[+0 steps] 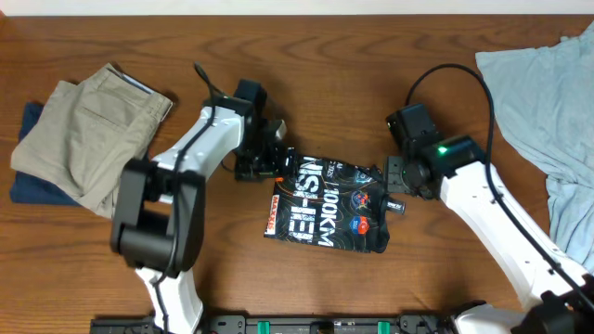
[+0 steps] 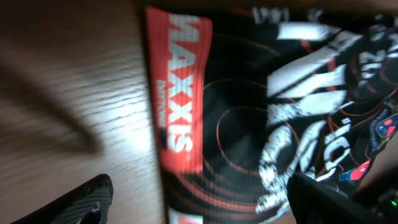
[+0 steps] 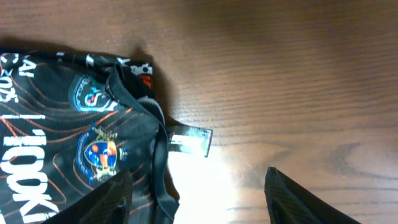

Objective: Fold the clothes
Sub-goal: 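Grasp the folded jersey's left edge with the left gripper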

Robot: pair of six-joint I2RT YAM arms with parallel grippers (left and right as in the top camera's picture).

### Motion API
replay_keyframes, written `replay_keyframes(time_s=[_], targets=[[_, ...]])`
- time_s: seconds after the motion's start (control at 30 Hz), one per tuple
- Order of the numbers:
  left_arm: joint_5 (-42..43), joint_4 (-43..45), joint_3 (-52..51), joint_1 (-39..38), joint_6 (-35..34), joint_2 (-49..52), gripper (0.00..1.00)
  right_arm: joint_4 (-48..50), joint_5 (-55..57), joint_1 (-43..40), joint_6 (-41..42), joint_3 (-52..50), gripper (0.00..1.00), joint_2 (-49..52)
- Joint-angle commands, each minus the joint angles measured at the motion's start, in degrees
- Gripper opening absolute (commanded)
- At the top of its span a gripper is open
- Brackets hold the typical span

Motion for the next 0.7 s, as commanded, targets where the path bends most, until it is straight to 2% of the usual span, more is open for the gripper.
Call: replay_keyframes(time_s=[0.0, 0.13, 0.2, 0.3, 0.37, 0.4, 0.43, 0.47, 0.5, 0.67], targets=[[7.0, -0.2, -0.3, -0.6, 1.6, 4.0, 0.91, -0.8, 0.2, -0.6, -0.9, -0.1, 0.66, -0.8], [11.0, -0.6, -0.3, -3.1, 1.8, 7.8, 0.86, -0.9, 0.2, -0.6, -0.9, -0.1, 0.66, -0.8], [10.9, -0.6, -0.3, -4.5, 2.6, 8.3, 0.79, -0.9, 0.2, -0.6, -0.9, -0.1, 0.66, -0.8], [10.8, 0.1, -0.3, -6.0, 3.9, 8.3, 0.62, -0.9, 0.2, -0.8, -0.9, -0.1, 0.66, -0.8], [10.0, 0.9, -0.3, -6.1, 3.9, 8.3, 0.47, -1.1, 0.2, -0.8, -1.0, -0.1, 0.66, -0.8], [8.8, 1.5, -0.3, -6.0, 3.9, 8.3, 0.34, -1.1, 0.2, -0.8, -1.2, -0.1, 0.66, -0.8], [7.2, 1.8, -0.2, -5.7, 3.8, 8.2, 0.15, -1.2, 0.3, -0.8, -1.2, -0.1, 0.66, -0.8], [5.7, 1.8, 0.0, -5.3, 3.7, 8.2, 0.09, -1.3, 0.5, -0.8, -1.1, -0.1, 0.65, -0.8], [3.2, 1.7, 0.3, -4.6, 3.1, 8.2, 0.06, -1.5, 0.8, -0.8, -1.2, -0.1, 0.65, -0.8], [-7.6, 0.2, 2.6, -0.3, -0.3, 6.8, 0.06, -1.9, 1.1, -0.8, -1.1, -0.1, 0.65, -0.8]])
